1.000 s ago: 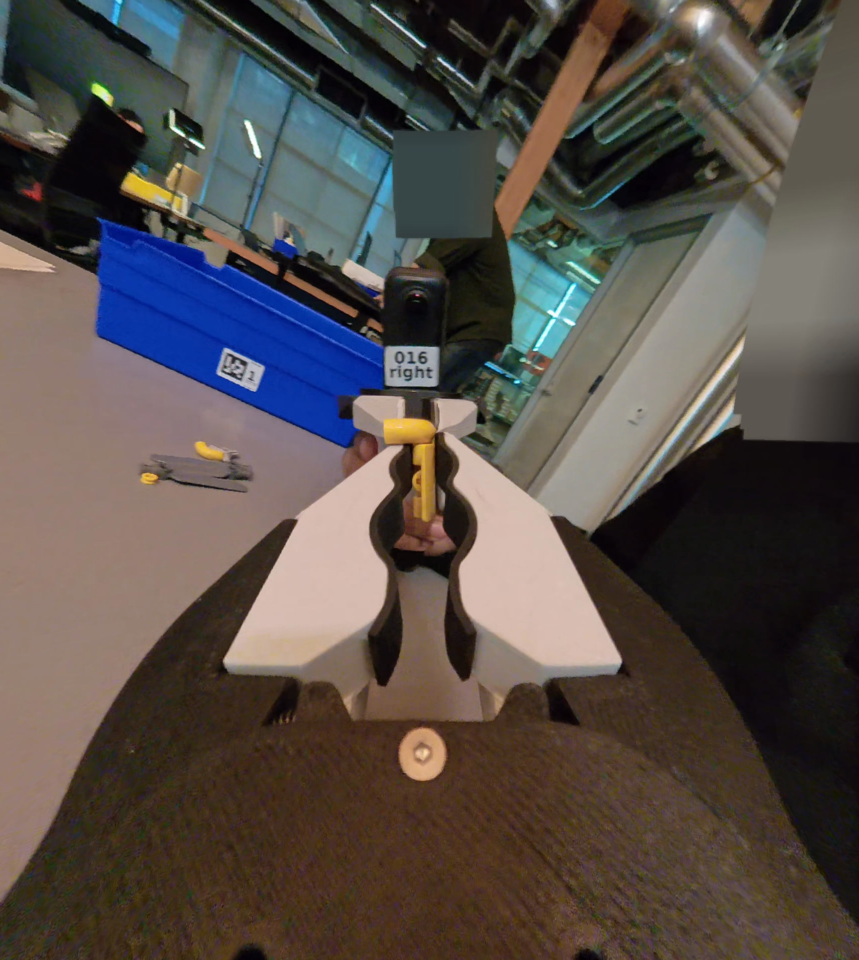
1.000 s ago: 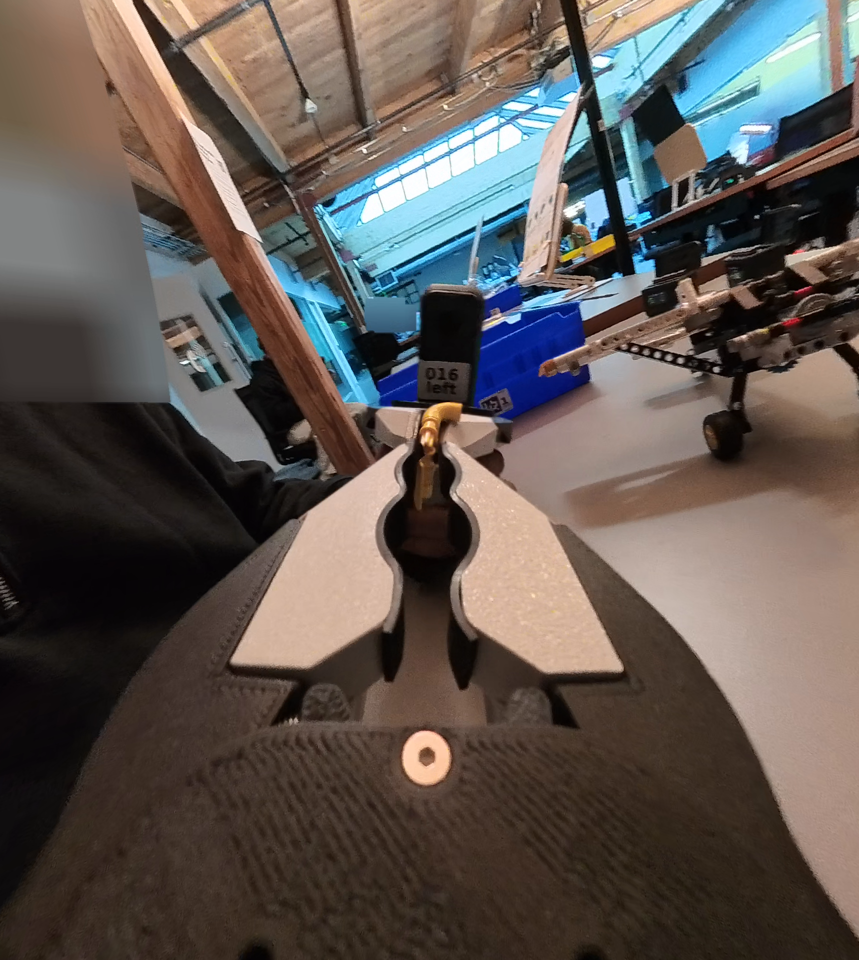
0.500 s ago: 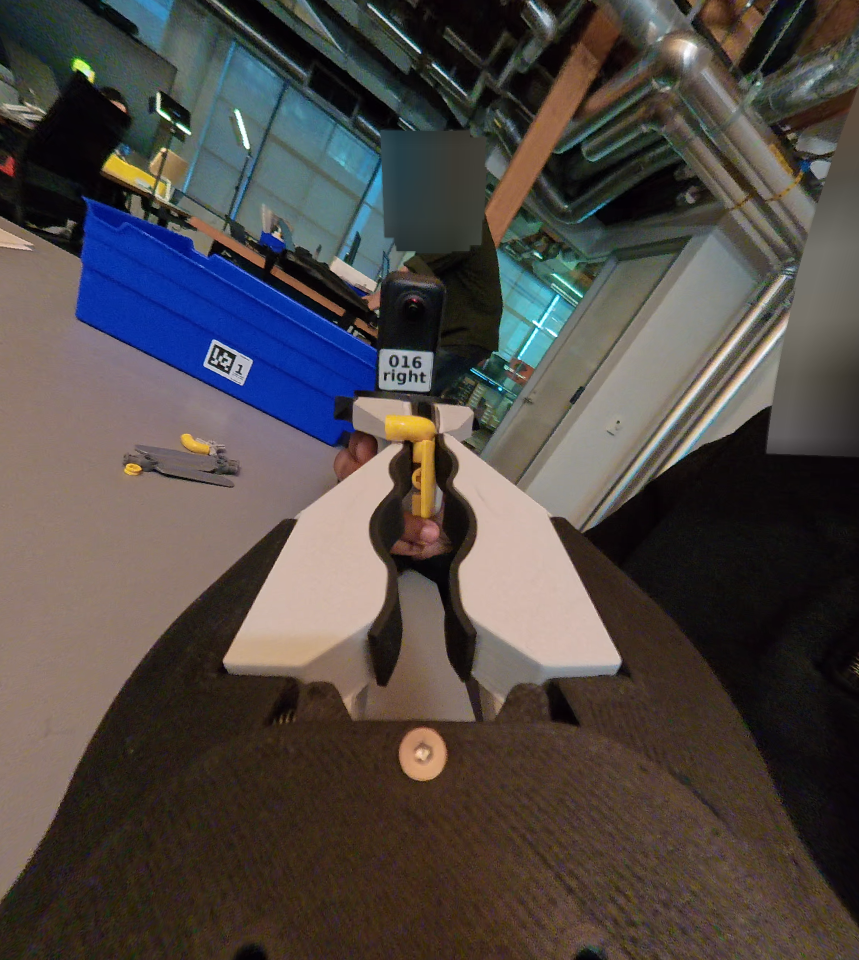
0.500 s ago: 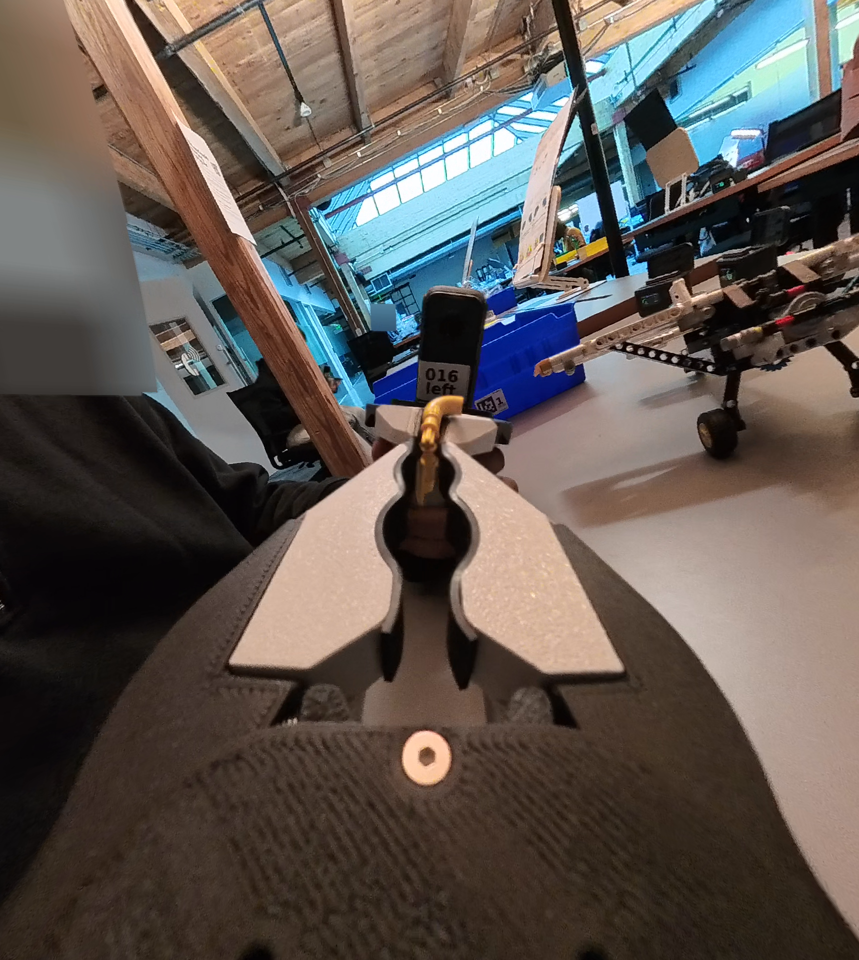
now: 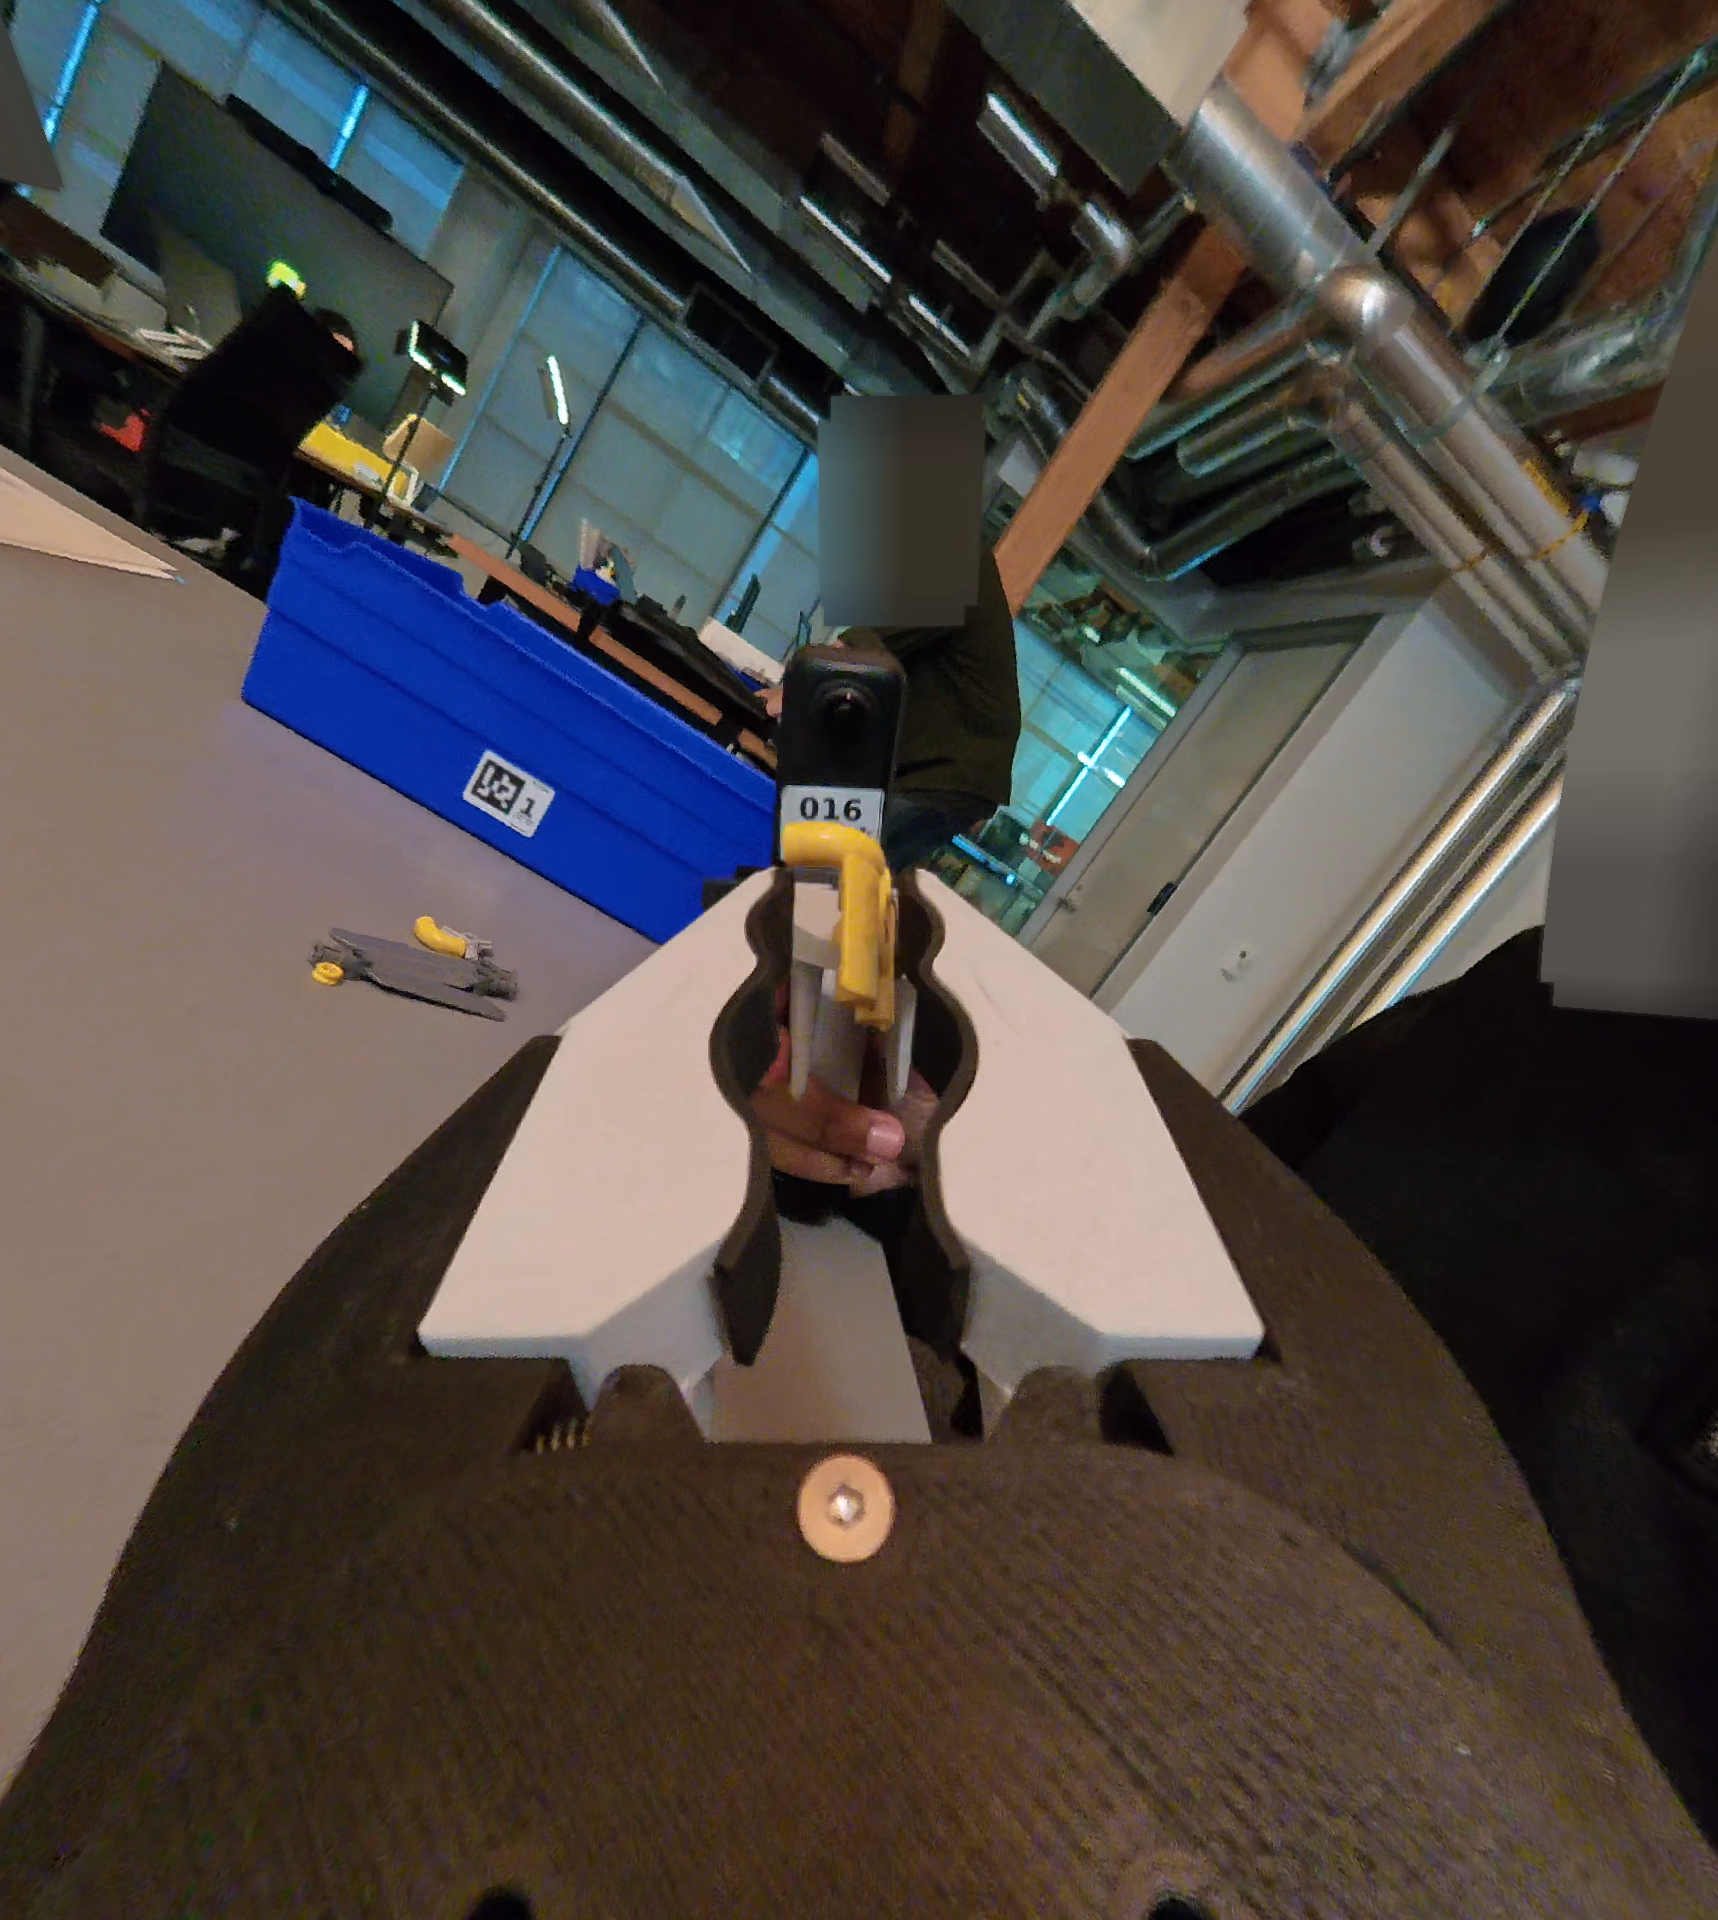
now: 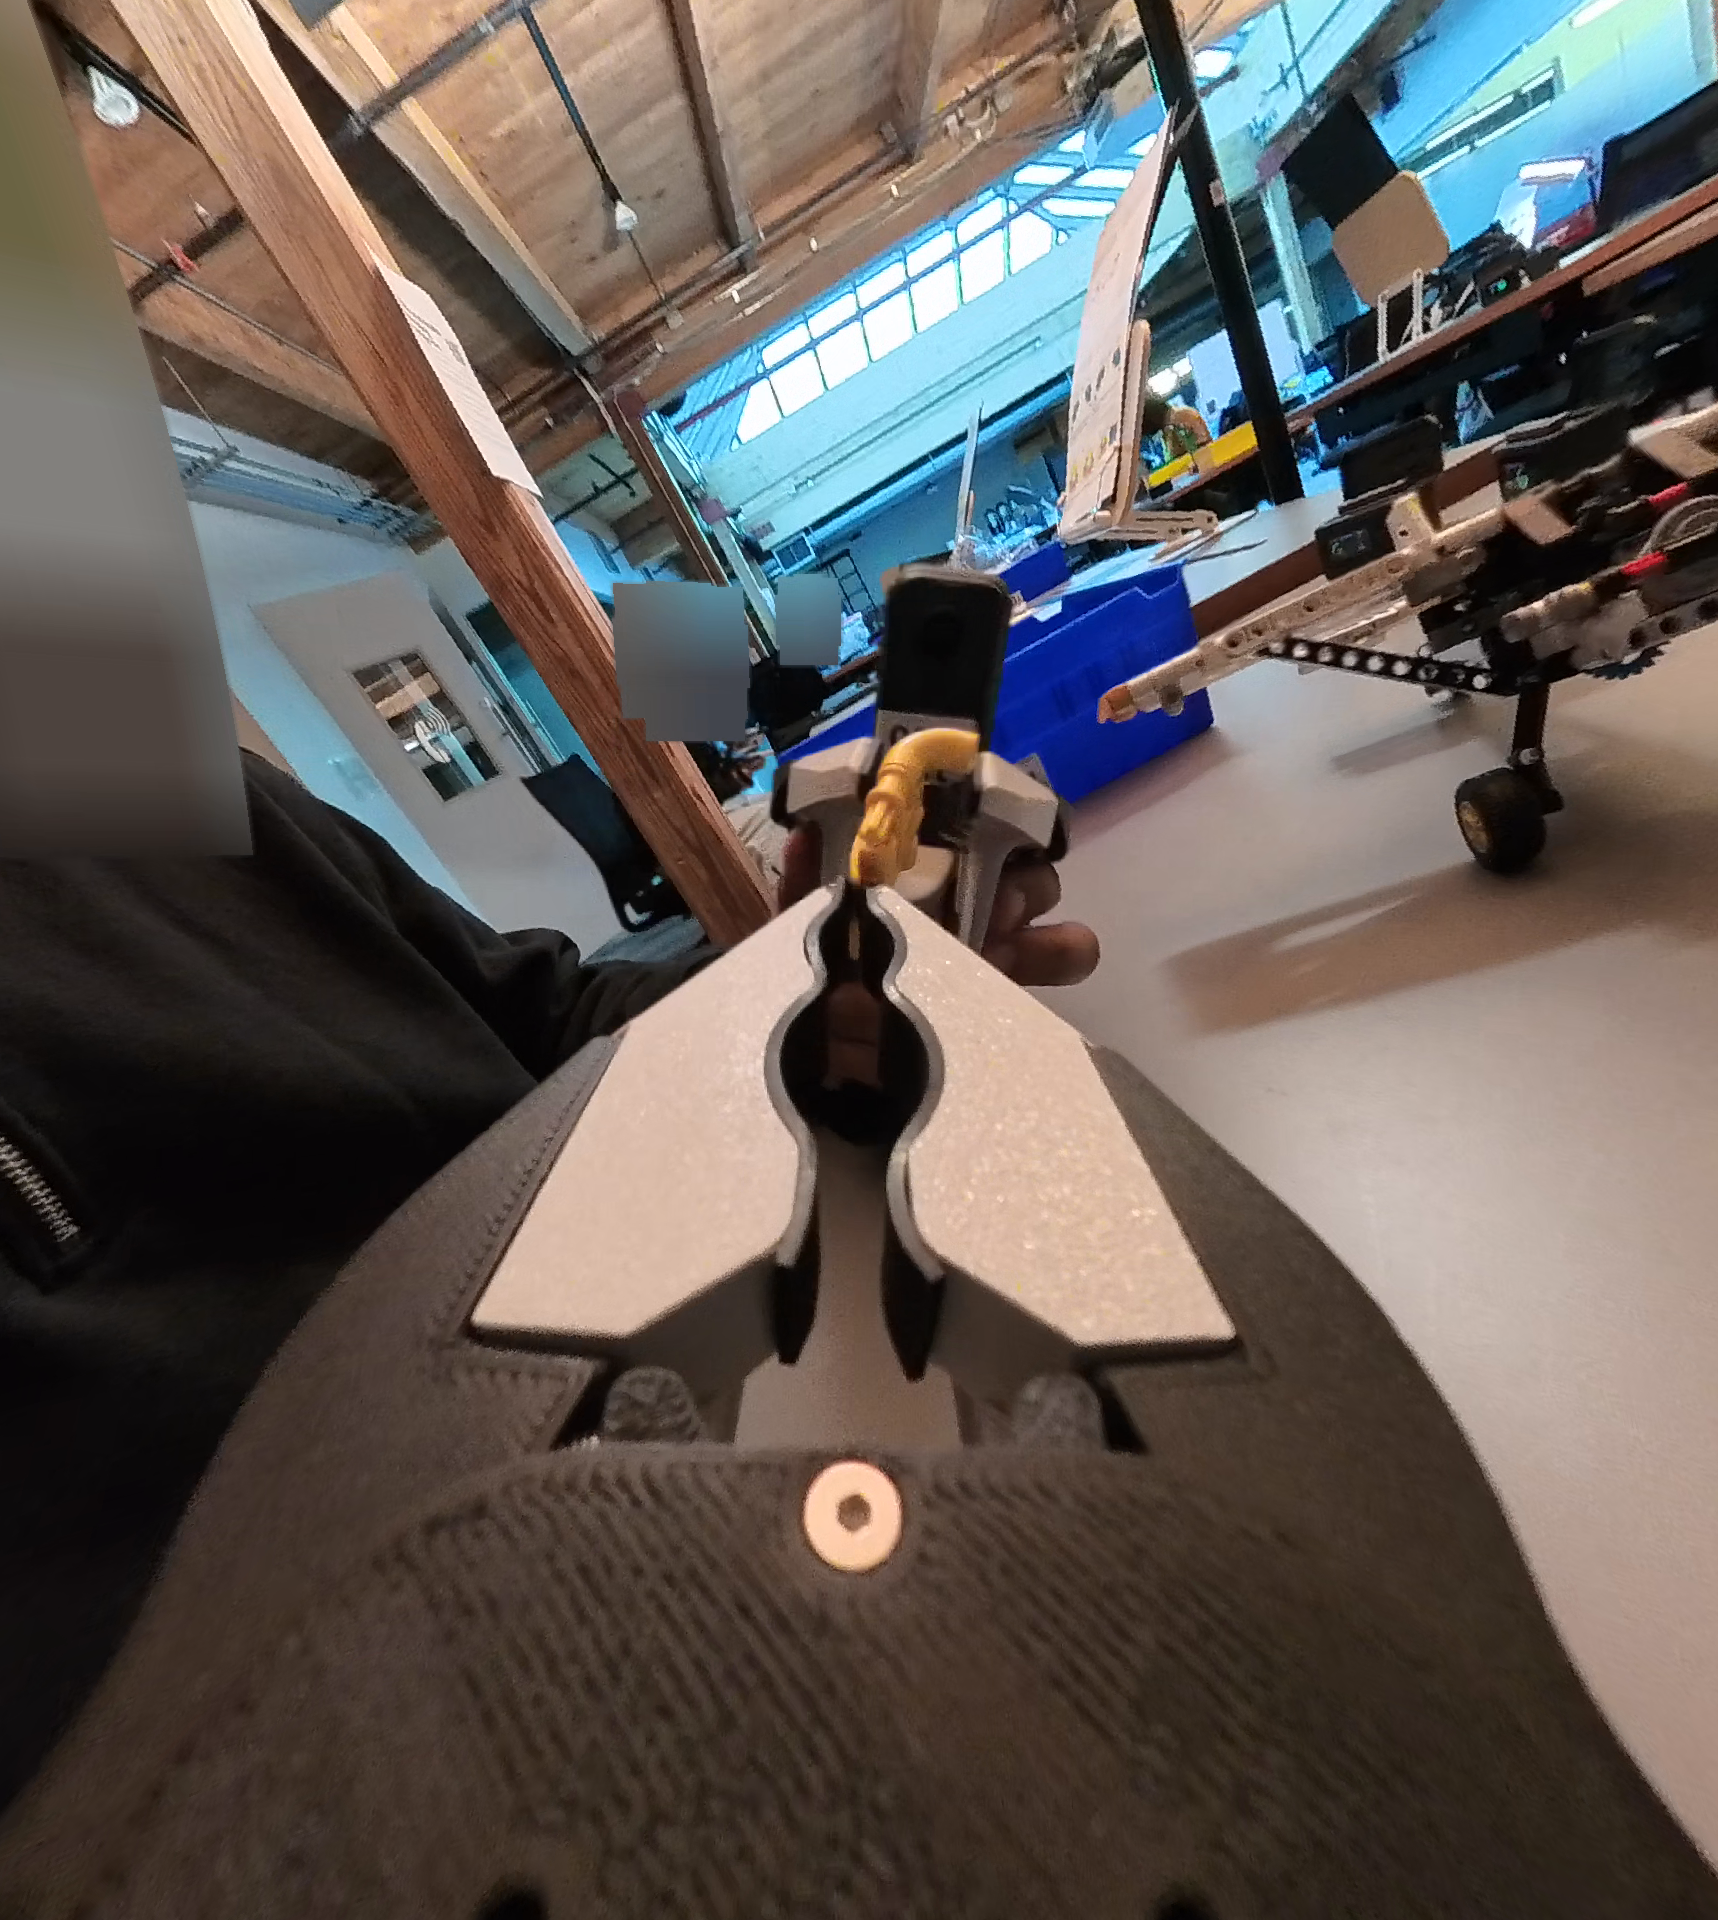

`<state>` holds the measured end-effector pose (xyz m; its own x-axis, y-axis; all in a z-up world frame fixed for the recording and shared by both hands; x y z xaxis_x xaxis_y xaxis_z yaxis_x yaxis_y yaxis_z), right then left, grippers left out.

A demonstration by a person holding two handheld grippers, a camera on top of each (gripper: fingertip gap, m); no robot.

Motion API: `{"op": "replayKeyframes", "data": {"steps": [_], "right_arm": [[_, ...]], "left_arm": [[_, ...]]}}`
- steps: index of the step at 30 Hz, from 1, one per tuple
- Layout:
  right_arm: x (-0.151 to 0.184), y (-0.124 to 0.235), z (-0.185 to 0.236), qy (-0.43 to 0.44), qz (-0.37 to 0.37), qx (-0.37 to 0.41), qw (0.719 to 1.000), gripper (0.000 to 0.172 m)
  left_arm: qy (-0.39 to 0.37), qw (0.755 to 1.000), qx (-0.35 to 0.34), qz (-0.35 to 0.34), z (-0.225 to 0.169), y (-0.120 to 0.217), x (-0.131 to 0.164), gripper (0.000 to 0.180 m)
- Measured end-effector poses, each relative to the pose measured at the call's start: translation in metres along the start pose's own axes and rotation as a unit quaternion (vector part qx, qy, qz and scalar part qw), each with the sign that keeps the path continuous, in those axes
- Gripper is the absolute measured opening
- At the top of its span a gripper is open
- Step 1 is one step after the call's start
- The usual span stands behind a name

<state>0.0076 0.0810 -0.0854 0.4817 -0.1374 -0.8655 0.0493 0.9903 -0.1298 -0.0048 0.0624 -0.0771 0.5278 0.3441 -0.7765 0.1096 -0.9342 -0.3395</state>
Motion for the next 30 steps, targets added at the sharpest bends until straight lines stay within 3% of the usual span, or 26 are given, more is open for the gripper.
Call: {"op": "replayKeyframes", "data": {"steps": [3,7,9,14,18,22,30], "right_arm": [[-0.003,0.003,0.001,-0.003,-0.008,-0.004,1.0,0.0],[0.002,0.001,0.002,-0.001,0.006,-0.01,1.0,0.0],[0.003,0.0,0.004,0.003,0.009,-0.014,1.0,0.0],[-0.001,0.001,0.003,0.008,-0.006,-0.006,1.0,0.0],[-0.002,0.0,-0.001,-0.022,-0.013,-0.01,1.0,0.02],[0.003,-0.005,0.001,-0.022,0.004,-0.011,1.0,0.005],[0.0,-0.004,0.005,-0.01,0.001,-0.01,1.0,0.004]], "left_arm": [[0.031,0.999,0.016,-0.02,0.001,0.004,-0.005,0.016],[0.068,0.996,0.057,0.002,-0.006,0.0,0.004,0.022],[0.061,0.996,0.06,0.011,-0.008,0.0,0.006,0.005],[0.036,0.998,0.048,0.019,-0.008,0.0,0.006,0.005],[0.021,0.999,0.04,0.023,-0.008,-0.001,0.006,0.005],[0.018,0.999,0.04,0.027,-0.009,-0.002,0.008,0.005],[-0.037,0.998,0.027,0.035,-0.014,-0.002,0.004,0.003]]}}
Point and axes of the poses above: each gripper's, where its closed fingertips meet, y back along the fingers, x out of its underside, z = x × y across the jaws, the point moved 1 cm from there along y, back along the fingers, and after that the axes turned 5 degrees about x, right-handed, at the moved point
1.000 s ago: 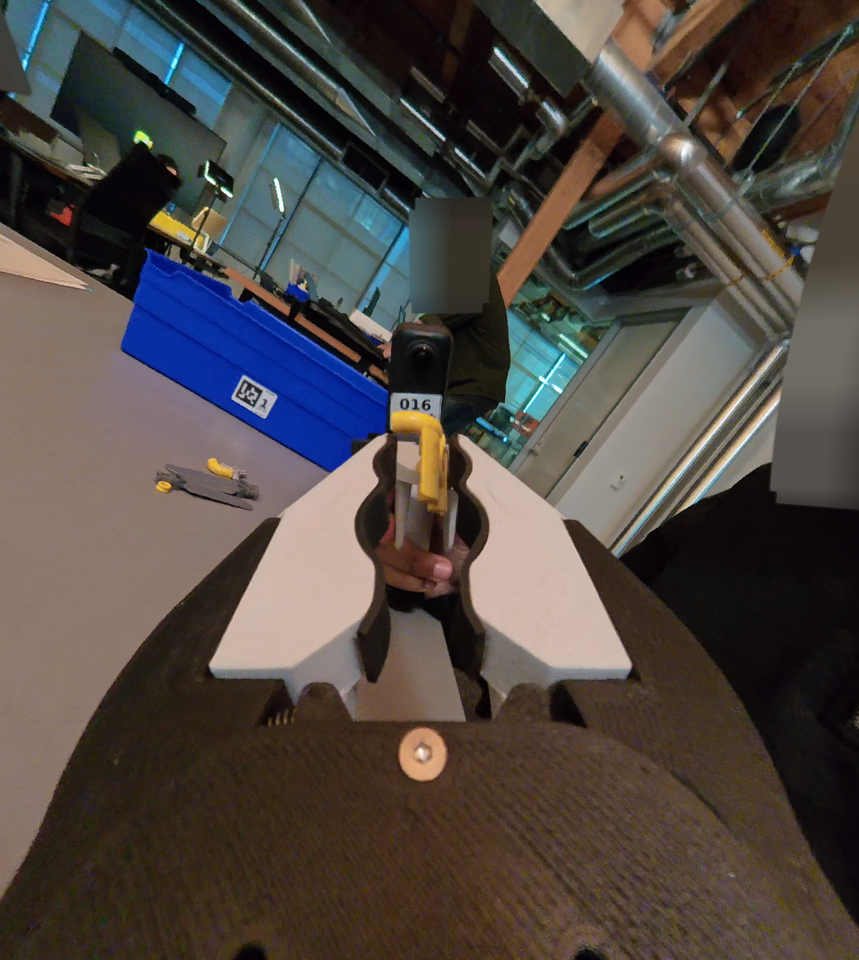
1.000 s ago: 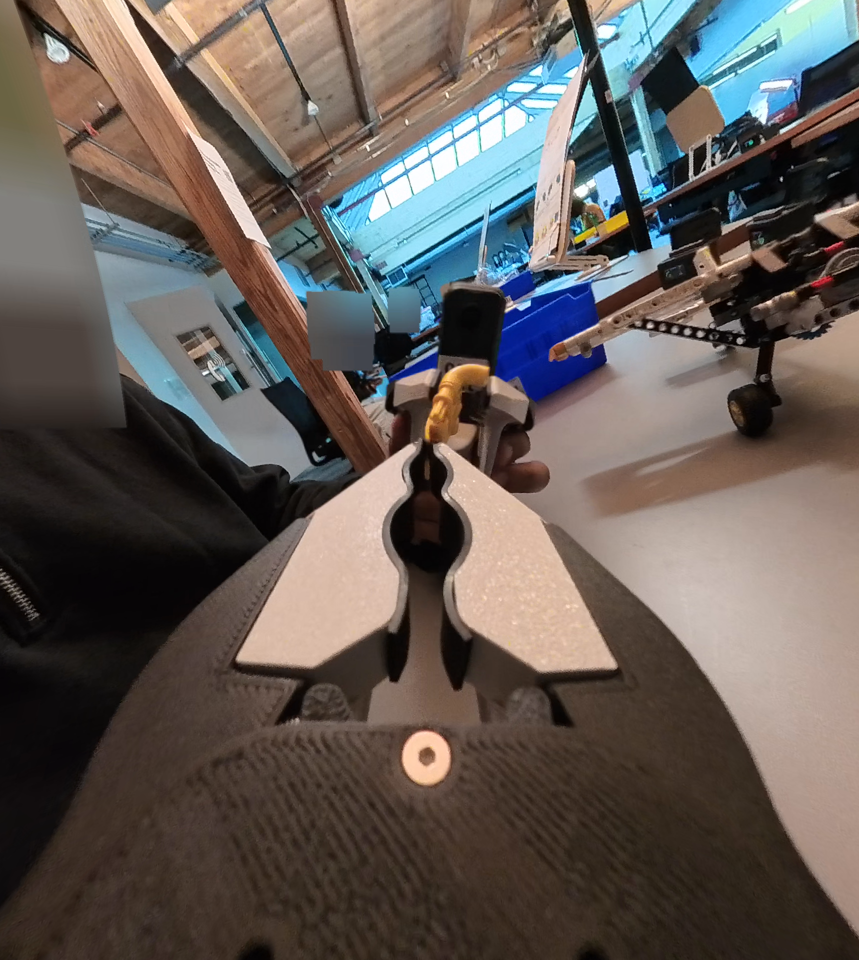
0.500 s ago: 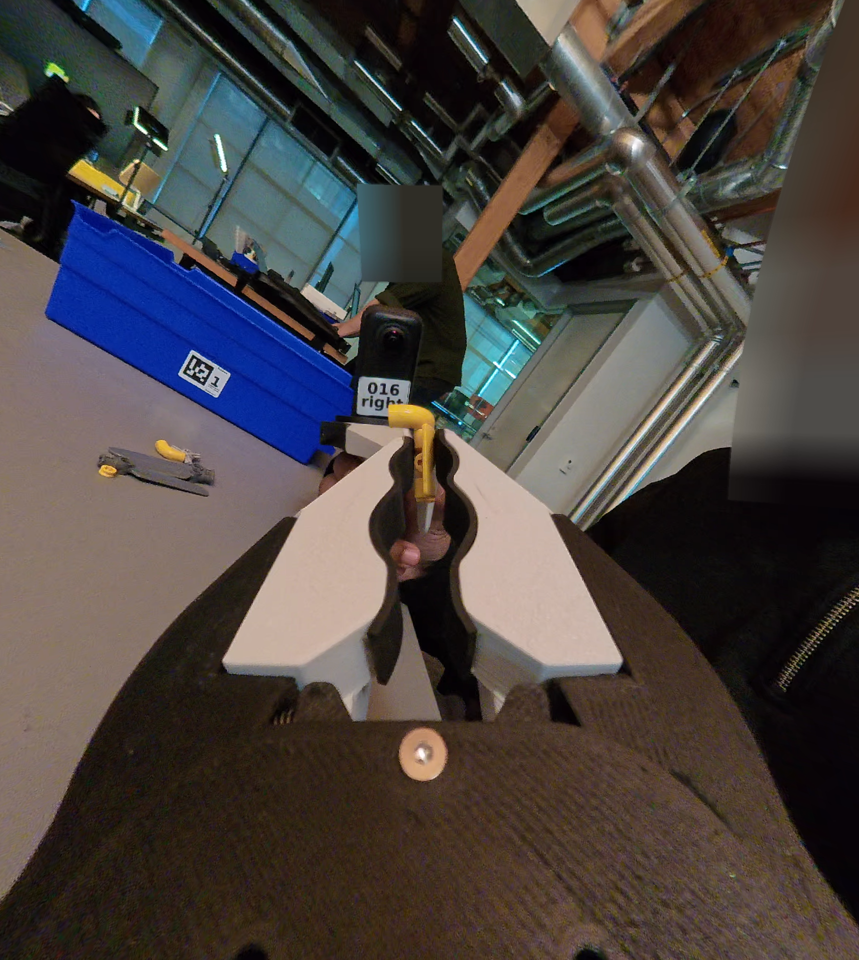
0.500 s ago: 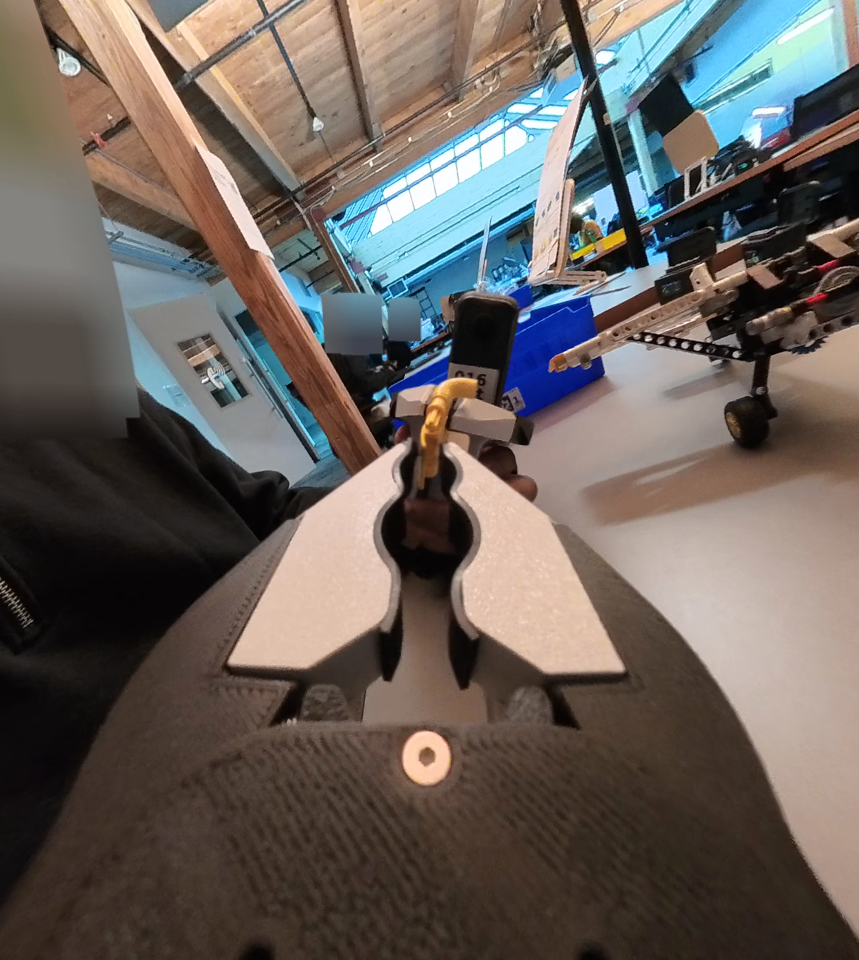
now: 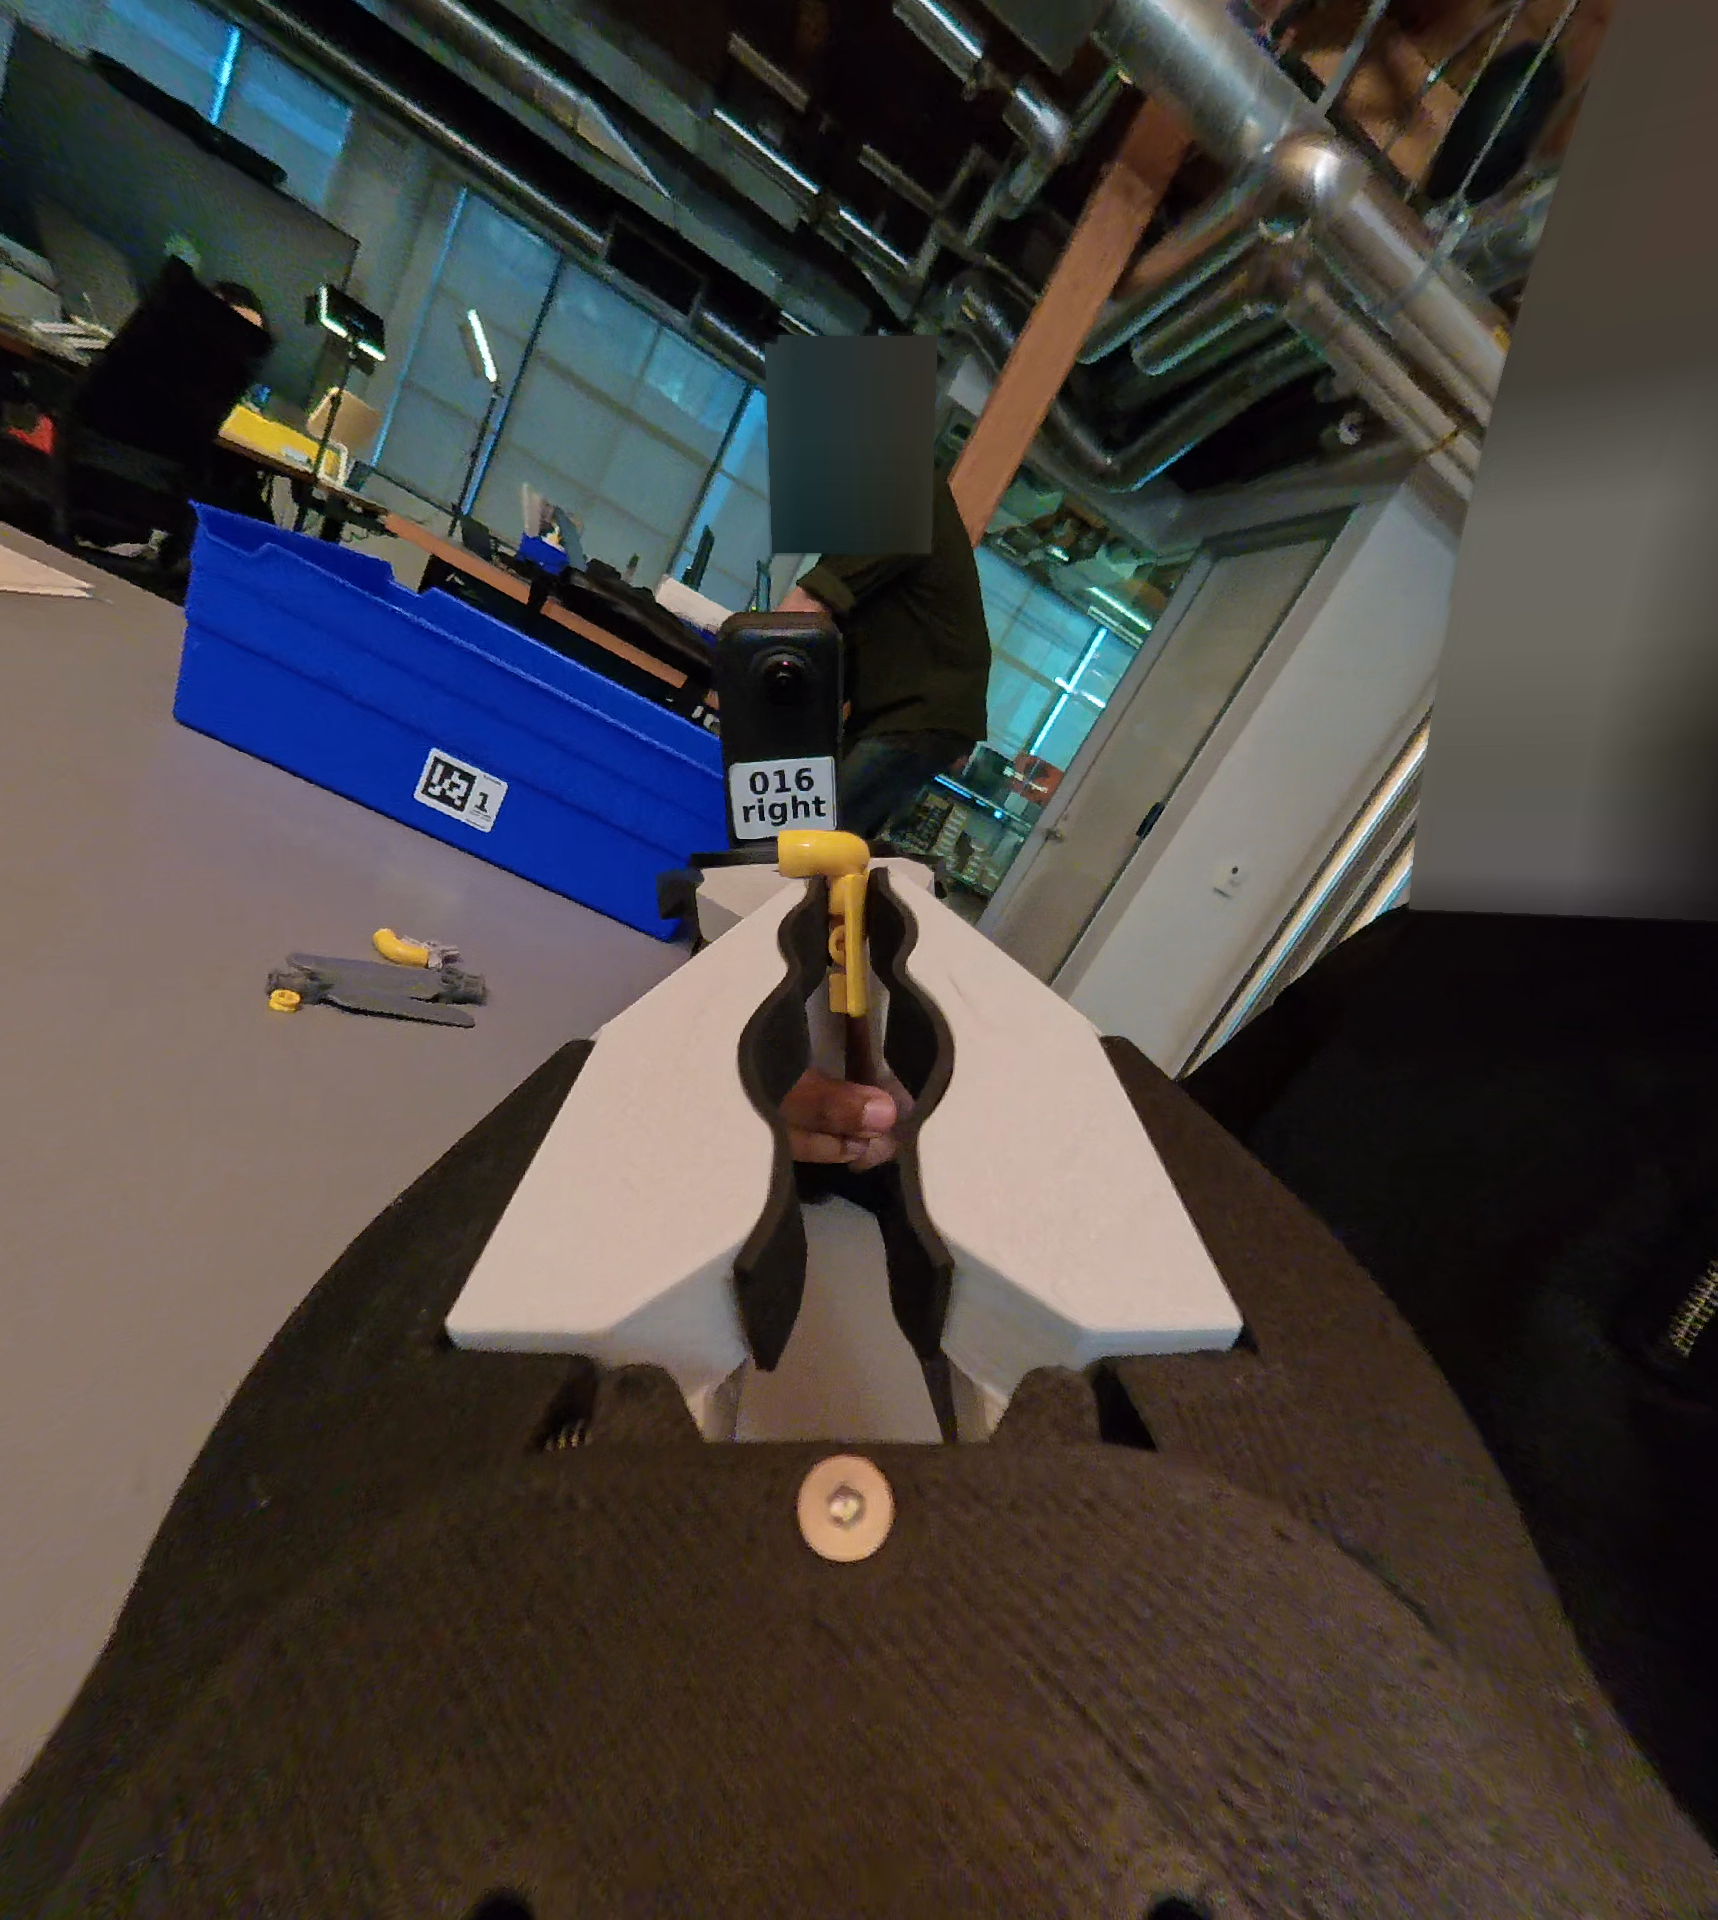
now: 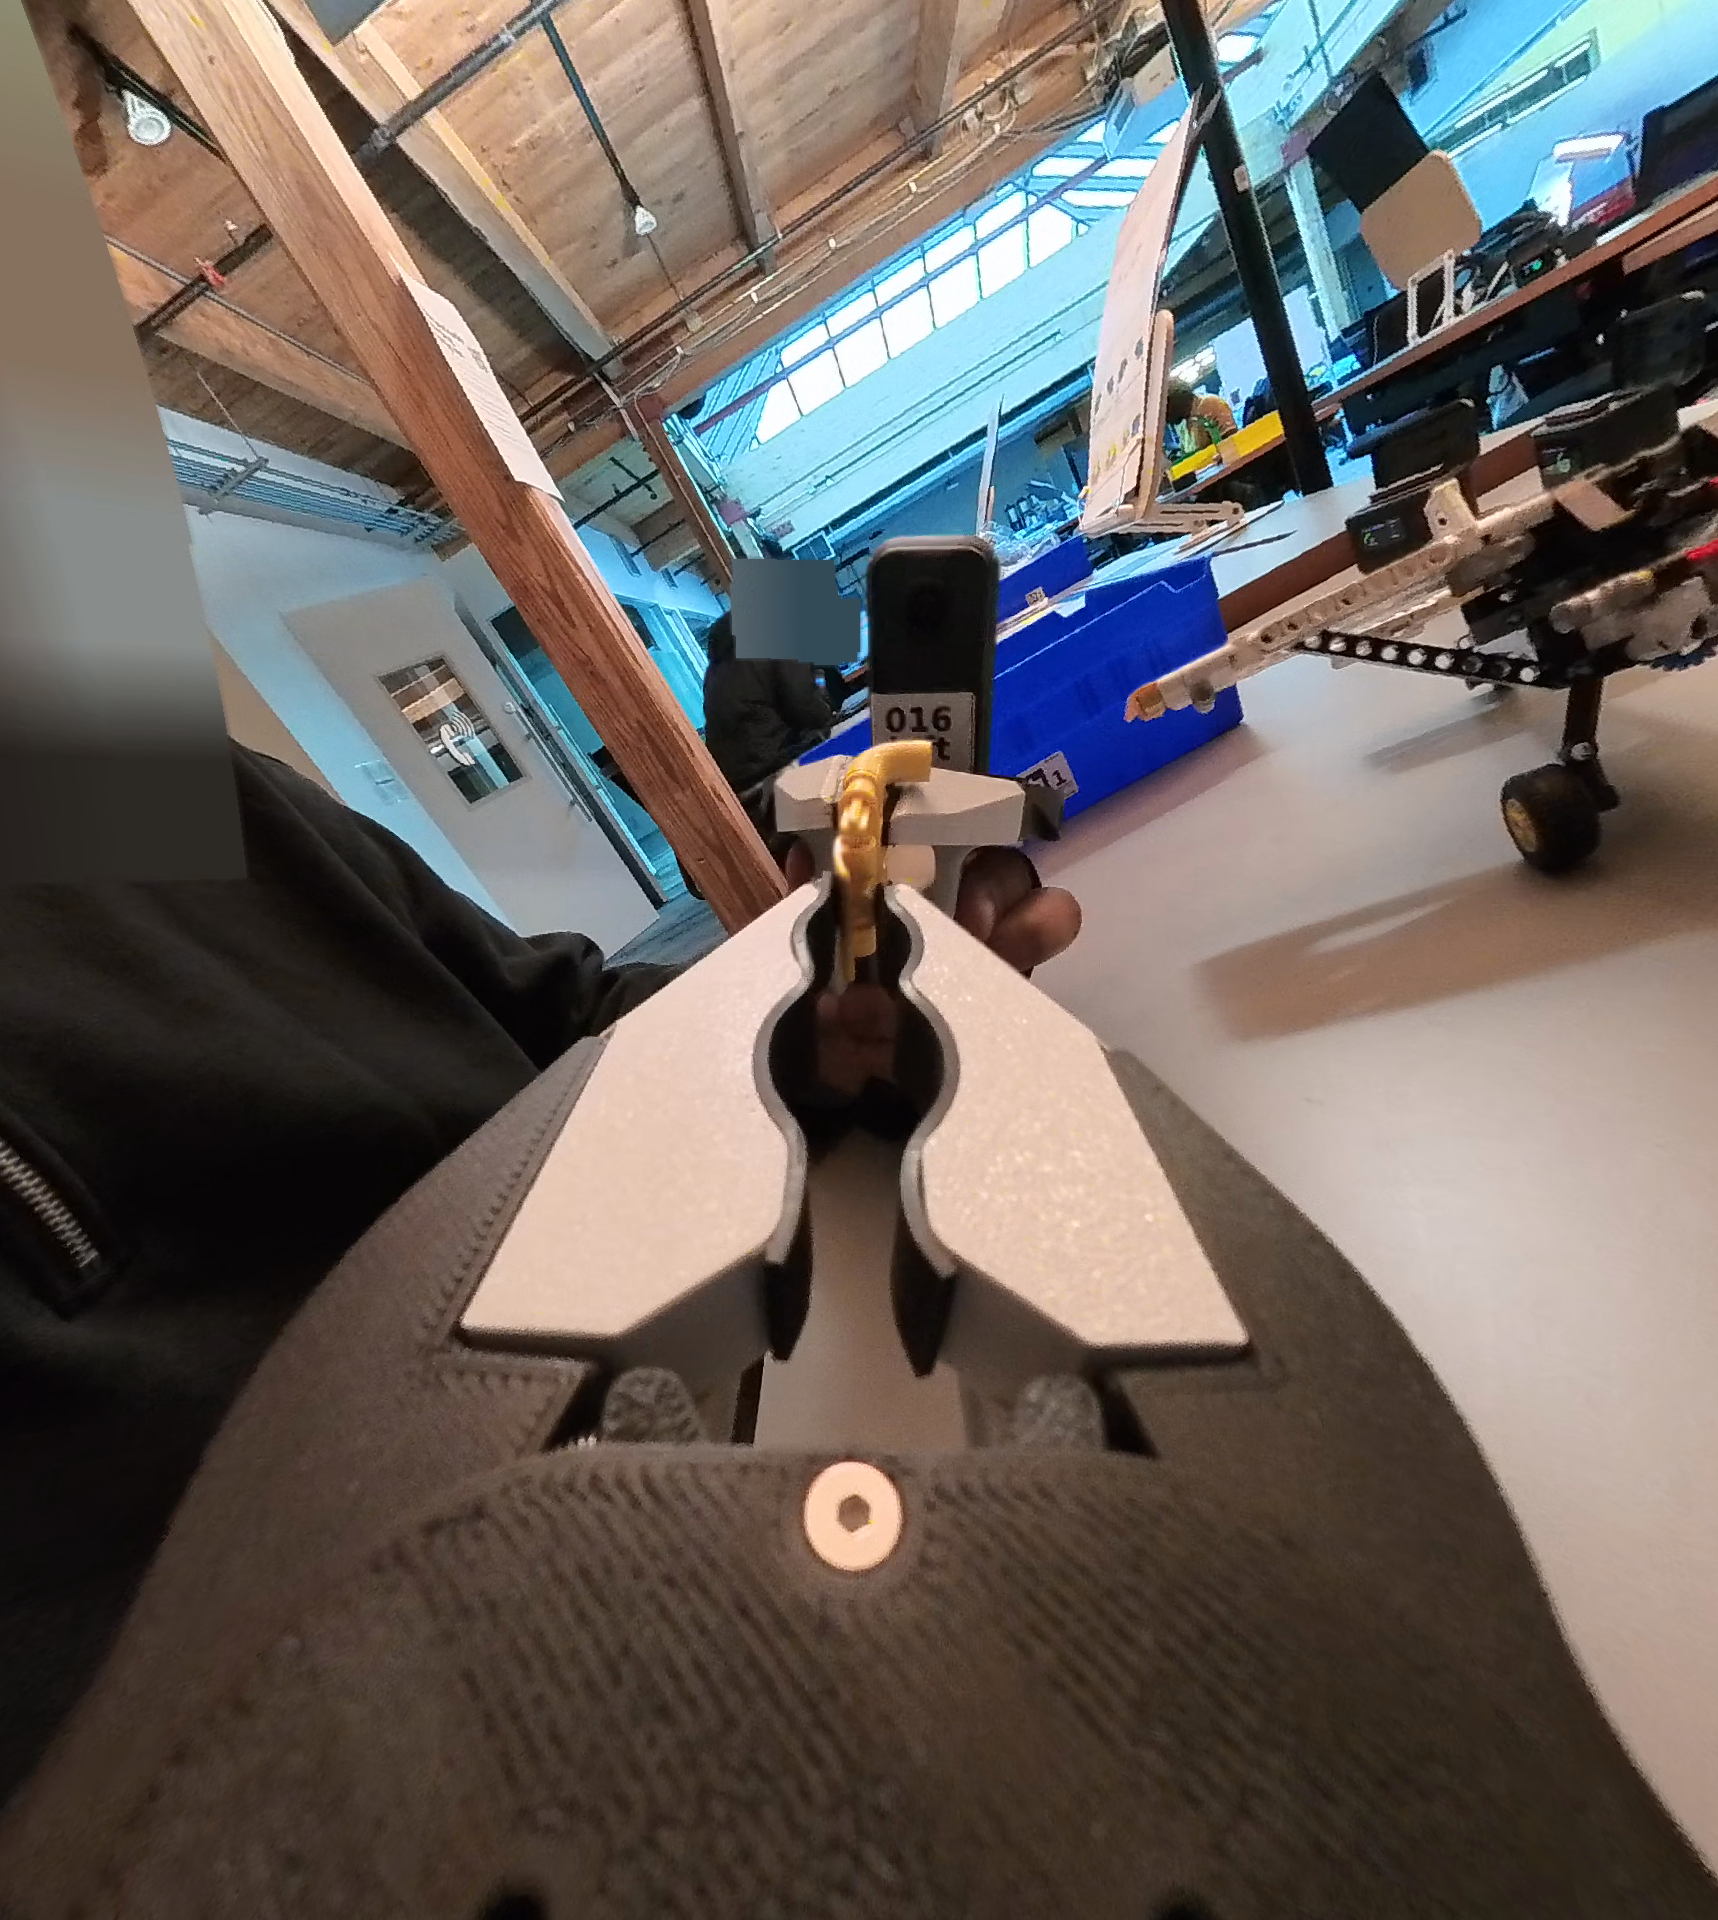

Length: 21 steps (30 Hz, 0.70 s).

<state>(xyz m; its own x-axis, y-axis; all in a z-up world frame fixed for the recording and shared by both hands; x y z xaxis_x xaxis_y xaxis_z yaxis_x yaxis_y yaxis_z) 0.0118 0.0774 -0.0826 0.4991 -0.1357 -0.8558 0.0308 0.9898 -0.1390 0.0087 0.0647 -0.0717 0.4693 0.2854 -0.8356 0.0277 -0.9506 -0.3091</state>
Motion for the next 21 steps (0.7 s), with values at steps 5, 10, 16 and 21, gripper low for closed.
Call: {"op": "replayKeyframes", "data": {"steps": [5,10,16,21], "right_arm": [[-0.003,0.002,0.003,0.001,-0.005,-0.008,1.0,0.004],[-0.015,0.015,0.005,-0.007,-0.047,-0.025,0.999,0.004],[-0.019,0.032,-0.014,0.041,-0.041,0.065,0.996,0.004],[-0.012,0.038,-0.043,0.059,-0.002,0.186,0.981,0.005]], "left_arm": [[-0.016,1.0,-0.005,-0.002,-0.003,-0.002,-0.001,0.003],[-0.02,1.0,-0.003,-0.022,-0.005,0.001,-0.007,0.006],[-0.03,0.997,-0.017,-0.069,-0.001,0.02,-0.028,0.006],[-0.049,0.998,-0.021,-0.027,-0.002,0.009,-0.012,0.005]]}}
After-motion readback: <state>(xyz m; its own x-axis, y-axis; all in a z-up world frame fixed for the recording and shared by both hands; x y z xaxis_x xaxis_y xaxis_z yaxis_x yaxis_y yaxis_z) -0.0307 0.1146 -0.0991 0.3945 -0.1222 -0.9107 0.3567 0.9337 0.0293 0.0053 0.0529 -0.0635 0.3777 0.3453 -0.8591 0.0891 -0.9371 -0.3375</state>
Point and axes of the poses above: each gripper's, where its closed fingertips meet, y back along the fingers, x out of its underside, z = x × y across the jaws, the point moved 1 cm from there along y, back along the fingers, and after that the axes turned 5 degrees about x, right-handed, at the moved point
